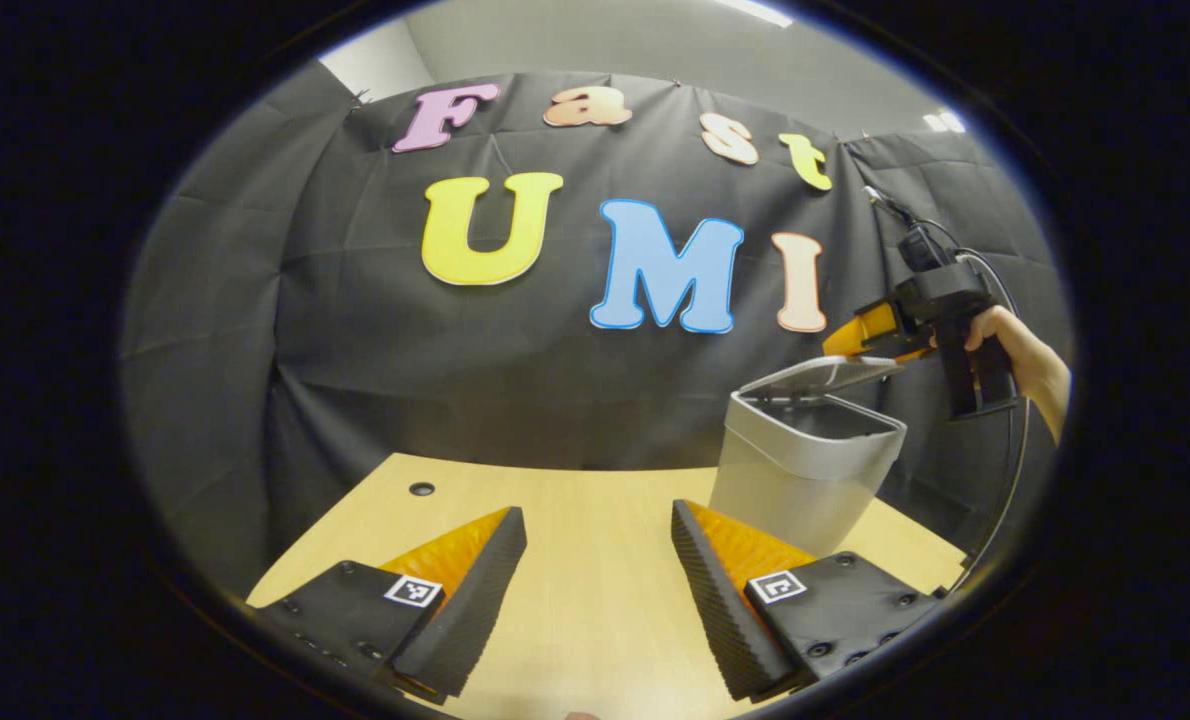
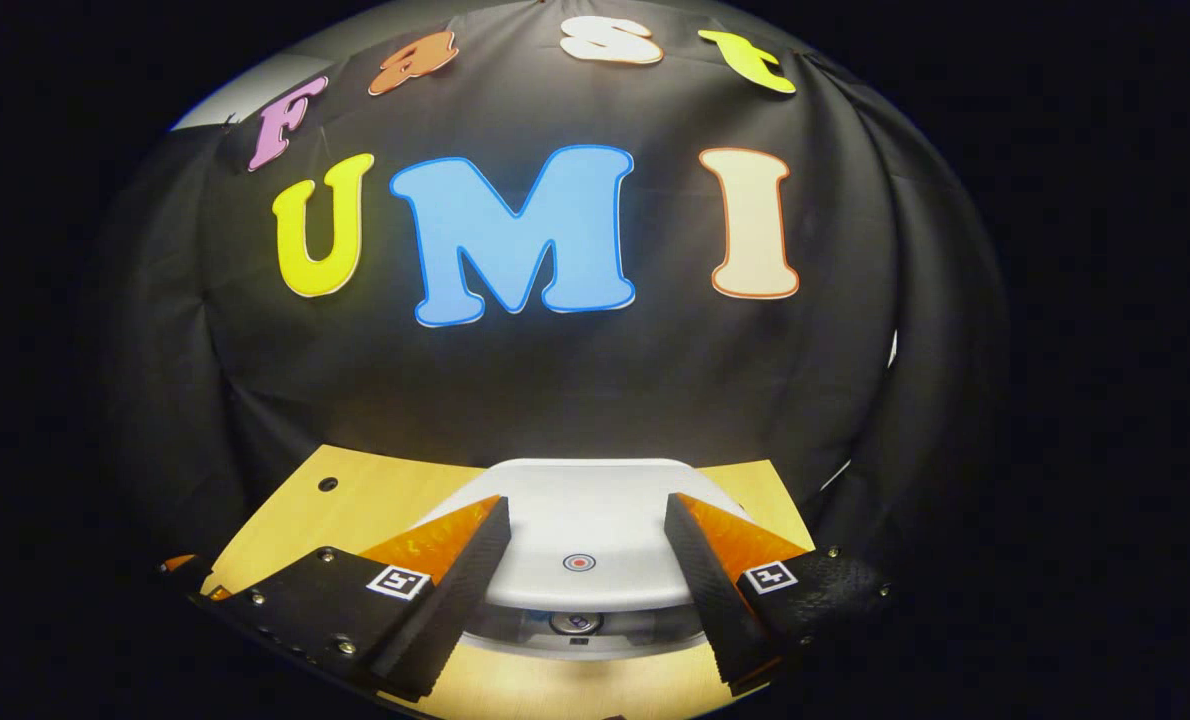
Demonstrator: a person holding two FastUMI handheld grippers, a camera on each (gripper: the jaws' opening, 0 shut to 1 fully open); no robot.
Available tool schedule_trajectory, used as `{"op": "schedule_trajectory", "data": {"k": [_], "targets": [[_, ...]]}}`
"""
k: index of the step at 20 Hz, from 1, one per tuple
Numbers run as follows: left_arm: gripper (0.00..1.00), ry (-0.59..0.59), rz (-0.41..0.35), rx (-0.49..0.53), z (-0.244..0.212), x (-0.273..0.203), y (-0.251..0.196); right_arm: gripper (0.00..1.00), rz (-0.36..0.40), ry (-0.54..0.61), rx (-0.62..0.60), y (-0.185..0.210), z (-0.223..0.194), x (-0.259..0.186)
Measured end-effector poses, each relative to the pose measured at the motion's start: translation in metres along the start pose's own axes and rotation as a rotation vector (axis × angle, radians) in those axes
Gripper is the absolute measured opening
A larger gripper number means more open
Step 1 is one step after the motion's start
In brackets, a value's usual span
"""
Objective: Press the lid of the desktop garbage bin to open it, pick up the crumpled paper on the desktop and throw it into the bin, then pick up the pop can on the desktop and drop it into the bin, and finally close the garbage bin lid.
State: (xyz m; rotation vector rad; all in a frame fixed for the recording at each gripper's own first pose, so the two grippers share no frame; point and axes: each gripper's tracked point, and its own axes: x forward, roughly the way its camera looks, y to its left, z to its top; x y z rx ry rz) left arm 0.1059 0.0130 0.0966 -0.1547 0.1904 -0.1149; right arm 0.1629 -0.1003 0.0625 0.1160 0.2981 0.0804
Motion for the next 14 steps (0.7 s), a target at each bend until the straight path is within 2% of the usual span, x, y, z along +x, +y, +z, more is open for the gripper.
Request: {"op": "schedule_trajectory", "data": {"k": [7, 14], "targets": [[0.96, -0.003, -0.003, -0.002, 0.001, 0.003, 0.003, 0.98, -0.048, 0.066, 0.001, 0.003, -0.036, -0.003], [0.96, 0.003, -0.031, -0.024, -0.002, 0.017, 0.001, 0.98, -0.057, 0.094, -0.015, 0.009, -0.059, -0.017]]}}
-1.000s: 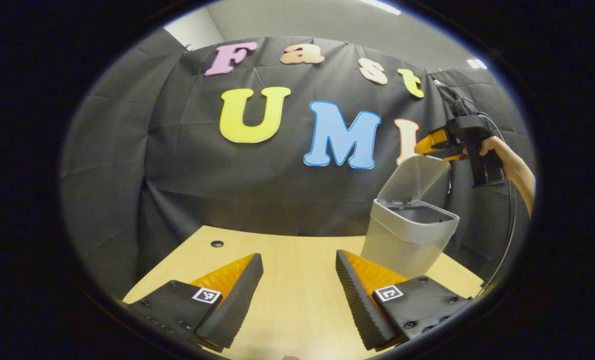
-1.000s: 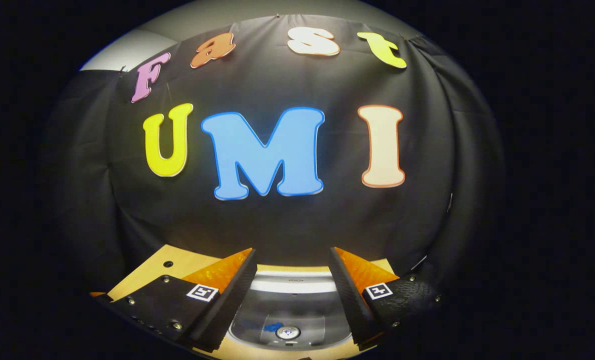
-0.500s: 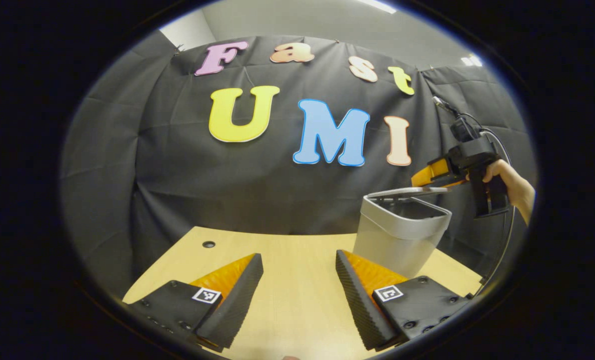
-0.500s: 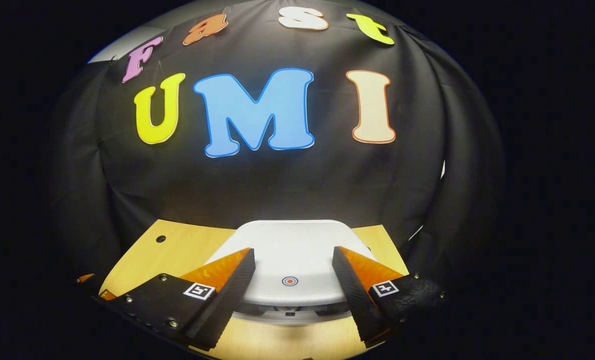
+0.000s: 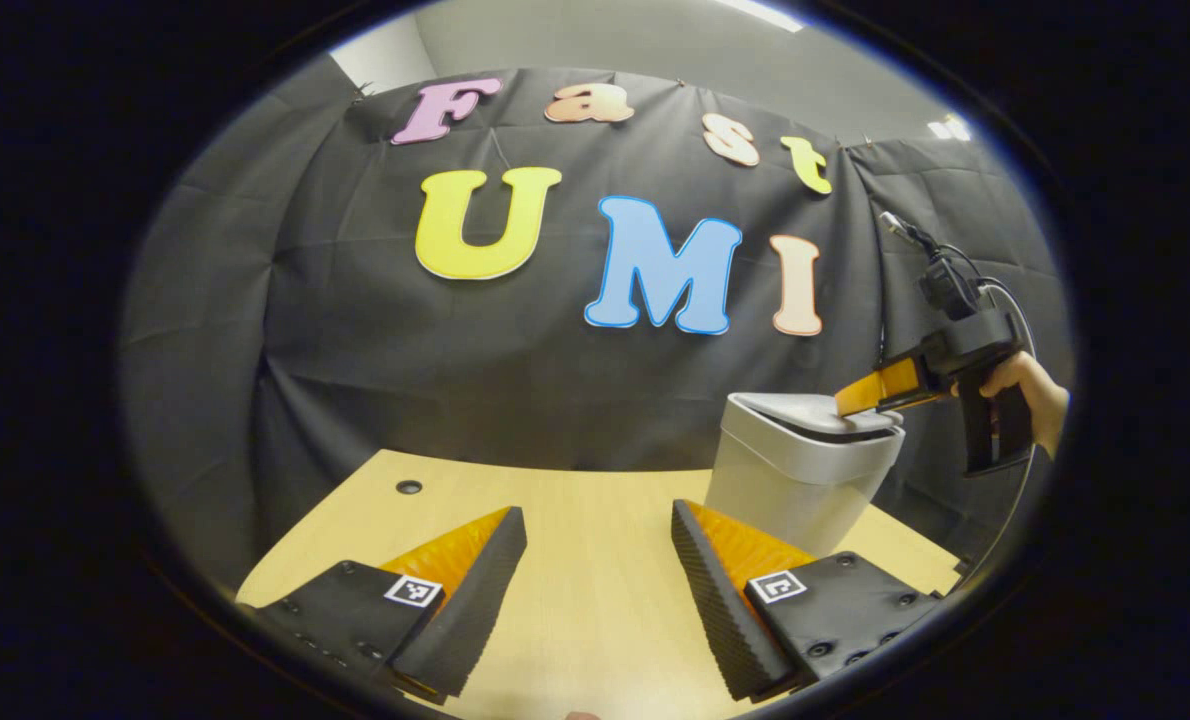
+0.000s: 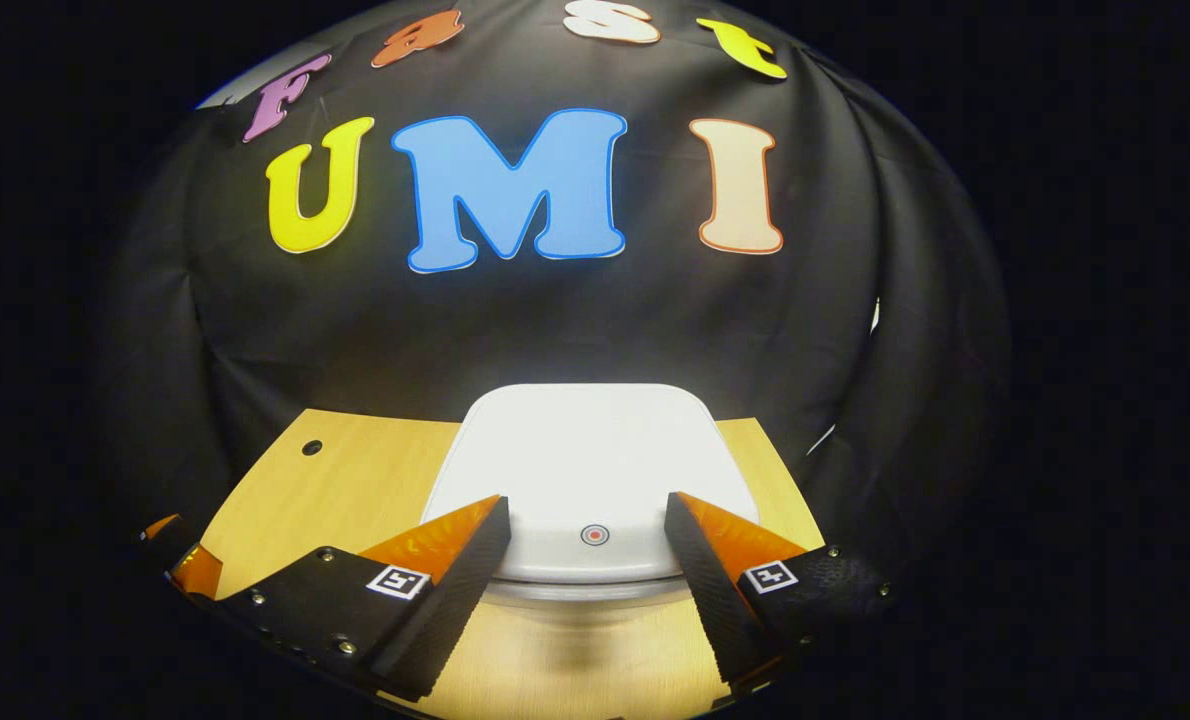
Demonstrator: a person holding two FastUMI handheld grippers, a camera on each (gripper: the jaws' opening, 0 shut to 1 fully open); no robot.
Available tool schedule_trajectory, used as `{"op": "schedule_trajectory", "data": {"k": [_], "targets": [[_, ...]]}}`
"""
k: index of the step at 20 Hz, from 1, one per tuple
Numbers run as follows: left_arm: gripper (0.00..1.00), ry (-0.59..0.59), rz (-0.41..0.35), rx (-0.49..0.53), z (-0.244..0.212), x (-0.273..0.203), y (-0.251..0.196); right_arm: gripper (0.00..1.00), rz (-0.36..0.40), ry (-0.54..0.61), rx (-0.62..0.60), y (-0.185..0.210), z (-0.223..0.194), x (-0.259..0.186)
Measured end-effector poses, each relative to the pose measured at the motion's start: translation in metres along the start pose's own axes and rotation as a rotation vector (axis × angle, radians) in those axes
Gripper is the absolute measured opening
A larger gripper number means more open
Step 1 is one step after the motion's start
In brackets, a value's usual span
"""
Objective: Press the lid of the desktop garbage bin to open it, pick up the crumpled paper on the desktop and throw it into the bin, then pick up the pop can on the desktop and drop it into the bin, and finally close the garbage bin lid.
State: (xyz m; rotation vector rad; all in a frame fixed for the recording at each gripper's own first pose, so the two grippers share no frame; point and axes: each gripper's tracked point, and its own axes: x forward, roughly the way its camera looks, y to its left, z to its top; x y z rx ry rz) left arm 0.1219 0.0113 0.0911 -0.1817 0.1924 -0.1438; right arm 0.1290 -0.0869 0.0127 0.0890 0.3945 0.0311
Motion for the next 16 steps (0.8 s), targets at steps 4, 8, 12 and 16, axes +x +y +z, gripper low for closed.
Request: {"op": "schedule_trajectory", "data": {"k": [4, 8, 12, 16], "targets": [[0.96, -0.002, -0.022, 0.004, 0.000, 0.008, -0.002, 0.98, -0.018, 0.011, -0.026, 0.000, -0.008, 0.000], [0.96, 0.005, -0.044, -0.006, -0.002, 0.013, -0.006, 0.99, -0.035, 0.009, -0.033, 0.002, -0.012, 0.000], [0.96, 0.009, -0.060, 0.002, -0.005, 0.019, -0.008, 0.99, -0.029, 0.016, -0.002, 0.001, -0.016, 0.002], [0.96, 0.003, -0.075, 0.015, -0.003, 0.020, -0.009, 1.00, -0.035, 0.003, -0.007, 0.003, -0.018, 0.002]]}}
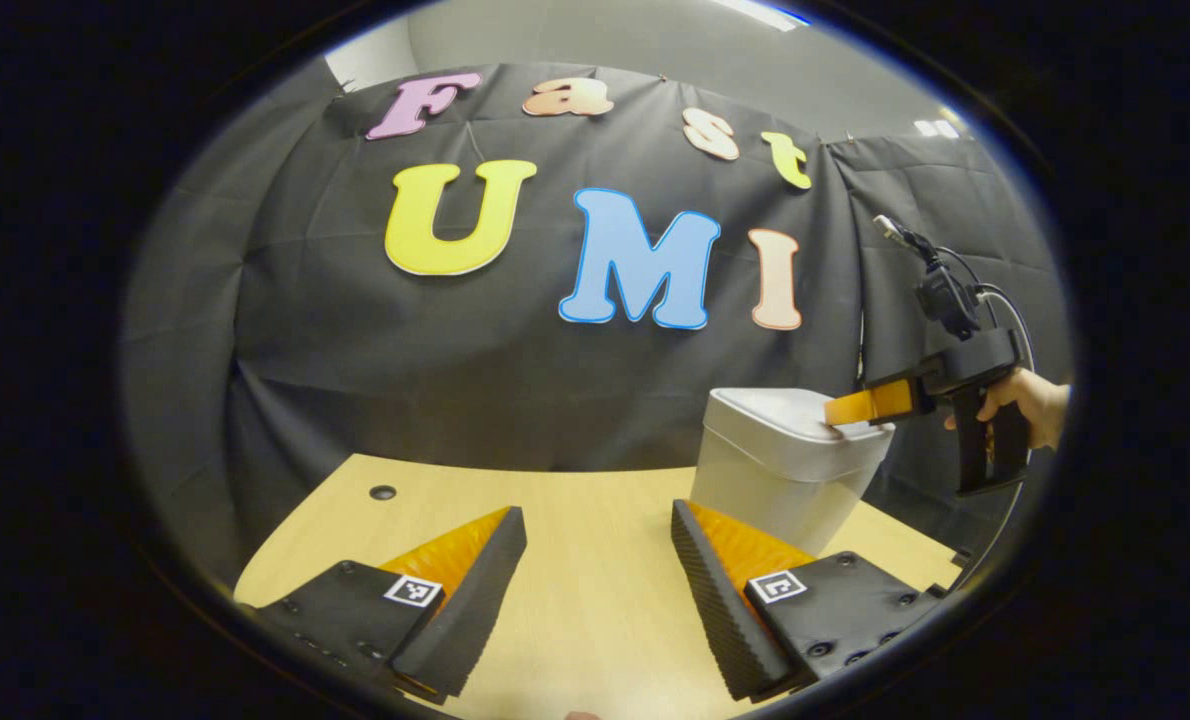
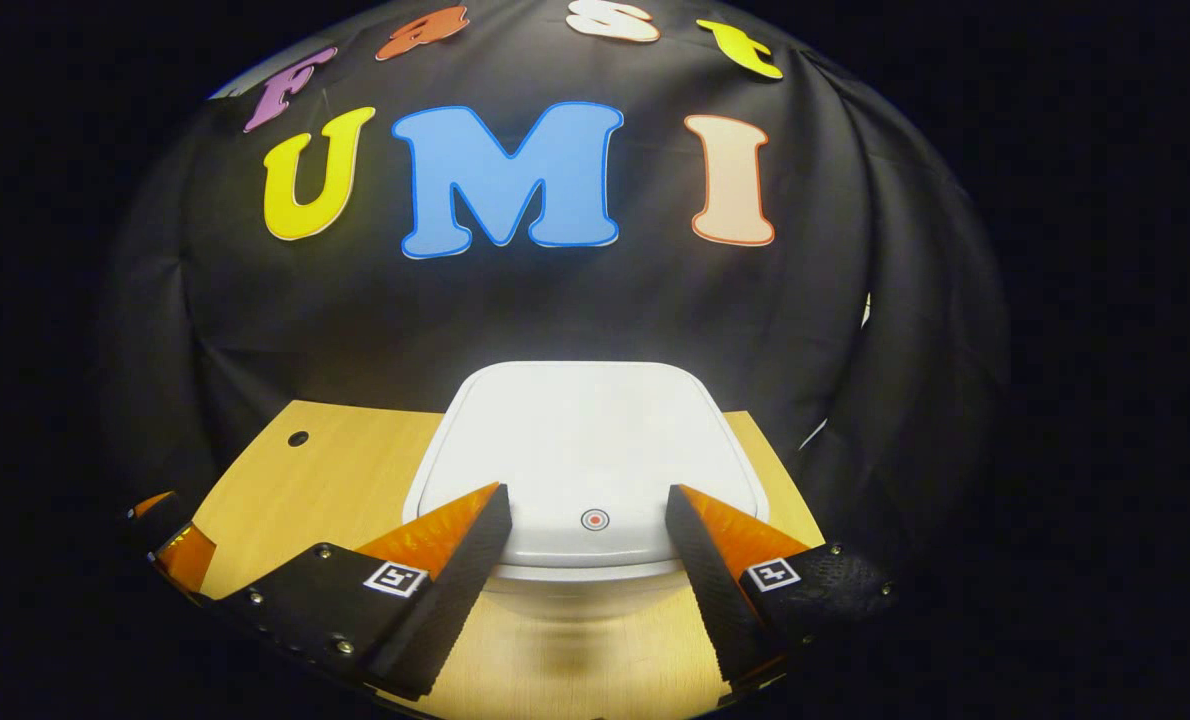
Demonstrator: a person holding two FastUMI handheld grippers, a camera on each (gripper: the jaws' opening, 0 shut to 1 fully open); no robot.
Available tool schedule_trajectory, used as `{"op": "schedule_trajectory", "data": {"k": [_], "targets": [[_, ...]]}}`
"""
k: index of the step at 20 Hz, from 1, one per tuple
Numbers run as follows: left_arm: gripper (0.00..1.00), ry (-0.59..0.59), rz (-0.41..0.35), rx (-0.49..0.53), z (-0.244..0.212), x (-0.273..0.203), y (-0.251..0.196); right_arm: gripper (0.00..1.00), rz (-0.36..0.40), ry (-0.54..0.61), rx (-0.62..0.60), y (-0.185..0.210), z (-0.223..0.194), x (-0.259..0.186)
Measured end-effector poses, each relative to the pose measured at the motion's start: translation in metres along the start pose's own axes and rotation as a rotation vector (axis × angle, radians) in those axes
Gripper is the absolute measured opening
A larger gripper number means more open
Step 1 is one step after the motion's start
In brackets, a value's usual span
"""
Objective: Press the lid of the desktop garbage bin to open it, pick up the crumpled paper on the desktop and throw it into the bin, then pick up the pop can on the desktop and drop it into the bin, and finally close the garbage bin lid.
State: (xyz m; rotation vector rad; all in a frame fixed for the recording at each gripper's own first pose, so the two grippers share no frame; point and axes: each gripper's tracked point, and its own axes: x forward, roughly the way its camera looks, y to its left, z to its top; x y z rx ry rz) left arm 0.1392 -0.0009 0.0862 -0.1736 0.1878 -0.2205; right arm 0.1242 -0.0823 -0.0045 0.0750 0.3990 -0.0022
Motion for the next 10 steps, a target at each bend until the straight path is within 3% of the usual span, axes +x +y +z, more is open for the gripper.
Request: {"op": "schedule_trajectory", "data": {"k": [10], "targets": [[0.96, -0.049, 0.037, 0.022, 0.021, -0.015, 0.002, 0.98, -0.014, -0.082, 0.062, -0.001, 0.010, -0.002]]}}
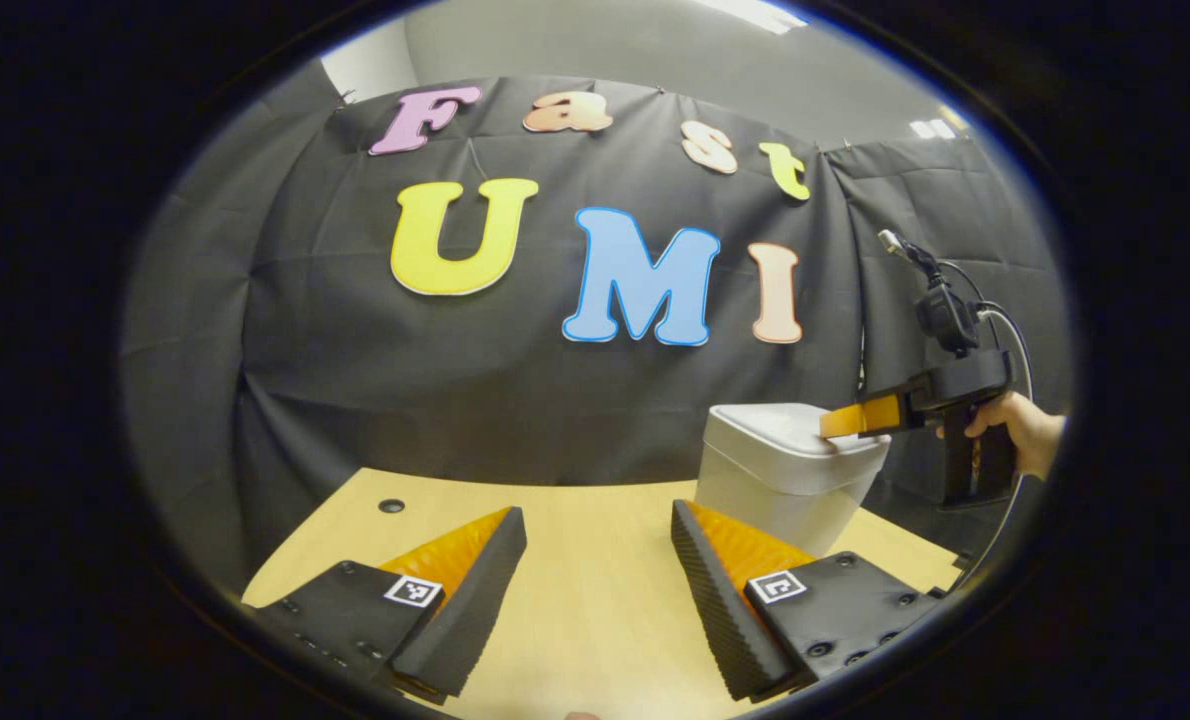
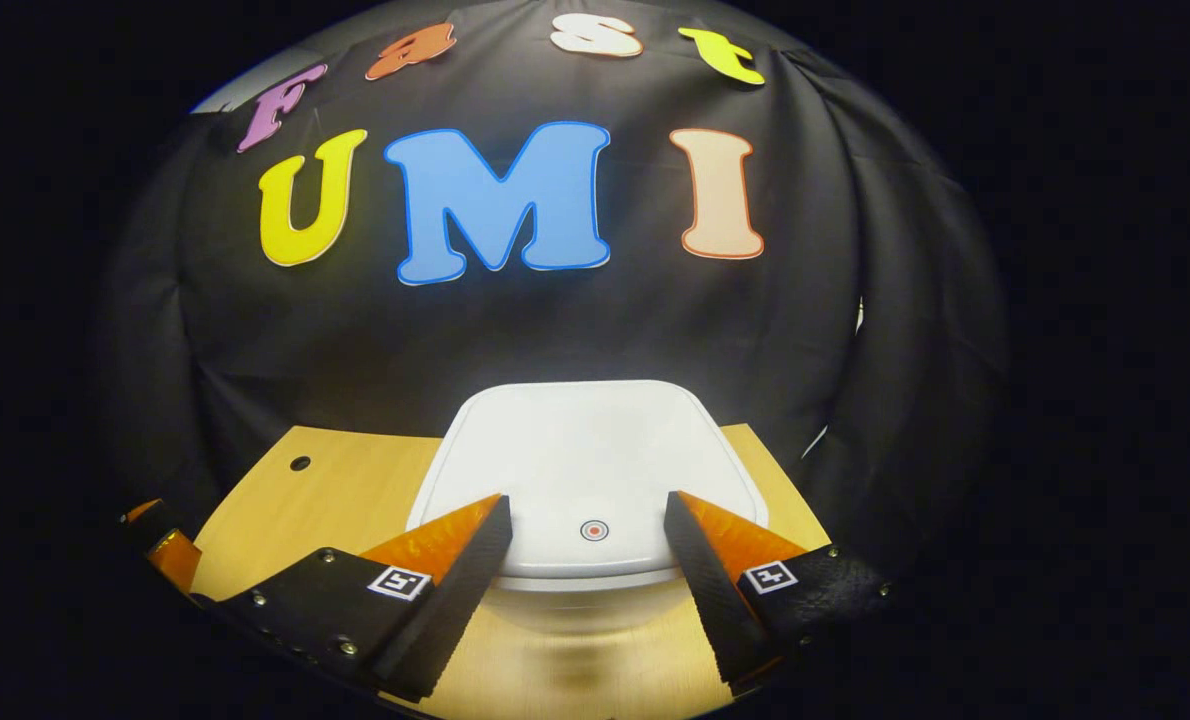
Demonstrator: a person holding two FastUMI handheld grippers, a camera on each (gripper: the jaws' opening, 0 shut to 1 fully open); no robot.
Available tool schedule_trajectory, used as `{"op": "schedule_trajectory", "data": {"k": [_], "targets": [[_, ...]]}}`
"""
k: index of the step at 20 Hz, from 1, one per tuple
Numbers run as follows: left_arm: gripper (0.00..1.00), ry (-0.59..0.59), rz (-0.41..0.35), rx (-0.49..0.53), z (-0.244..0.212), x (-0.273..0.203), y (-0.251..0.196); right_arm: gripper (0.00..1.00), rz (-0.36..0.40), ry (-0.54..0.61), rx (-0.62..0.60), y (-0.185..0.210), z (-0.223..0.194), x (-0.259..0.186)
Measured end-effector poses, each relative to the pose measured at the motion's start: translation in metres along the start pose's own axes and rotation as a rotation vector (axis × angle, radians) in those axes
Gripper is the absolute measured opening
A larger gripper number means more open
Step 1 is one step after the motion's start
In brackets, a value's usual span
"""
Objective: Press the lid of the desktop garbage bin to open it, pick up the crumpled paper on the desktop and throw it into the bin, then pick up the pop can on the desktop and drop it into the bin, and finally close the garbage bin lid.
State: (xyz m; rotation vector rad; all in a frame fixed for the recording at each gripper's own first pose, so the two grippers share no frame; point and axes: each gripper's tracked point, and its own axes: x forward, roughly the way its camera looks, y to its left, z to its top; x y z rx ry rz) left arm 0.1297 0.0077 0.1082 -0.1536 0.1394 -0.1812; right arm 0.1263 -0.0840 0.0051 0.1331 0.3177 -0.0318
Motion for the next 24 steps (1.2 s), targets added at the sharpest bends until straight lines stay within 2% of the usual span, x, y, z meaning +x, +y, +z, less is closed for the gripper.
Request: {"op": "schedule_trajectory", "data": {"k": [9, 19, 24], "targets": [[0.96, -0.015, 0.076, 0.025, 0.020, 0.003, 0.014, 0.98, 0.030, -0.132, 0.077, 0.007, 0.029, -0.020], [0.95, -0.123, 0.135, 0.083, 0.081, 0.025, 0.010, 0.97, -0.019, -0.413, -0.061, 0.006, 0.076, -0.089], [0.96, -0.167, 0.170, 0.101, 0.099, 0.018, 0.003, 0.97, -0.011, -0.485, -0.112, 0.007, 0.078, -0.116]]}}
